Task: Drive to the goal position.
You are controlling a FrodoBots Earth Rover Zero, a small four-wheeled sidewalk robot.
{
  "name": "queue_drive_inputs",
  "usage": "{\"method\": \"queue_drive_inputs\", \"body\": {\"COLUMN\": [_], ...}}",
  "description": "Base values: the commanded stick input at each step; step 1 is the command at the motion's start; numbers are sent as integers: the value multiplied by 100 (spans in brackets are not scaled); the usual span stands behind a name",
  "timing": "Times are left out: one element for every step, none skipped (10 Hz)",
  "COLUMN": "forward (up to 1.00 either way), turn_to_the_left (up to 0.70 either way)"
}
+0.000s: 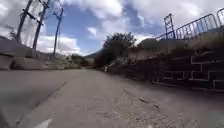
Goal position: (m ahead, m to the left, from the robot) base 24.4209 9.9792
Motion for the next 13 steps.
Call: {"method": "queue_drive_inputs", "body": {"forward": [100, 100, 100, 100, 100, 100, 100, 100, 100, 100, 100, 100, 100], "turn_to_the_left": [0, 0, 0, 0, 0, 0, 0, 0, 0, 0, 0, 0, 0]}}
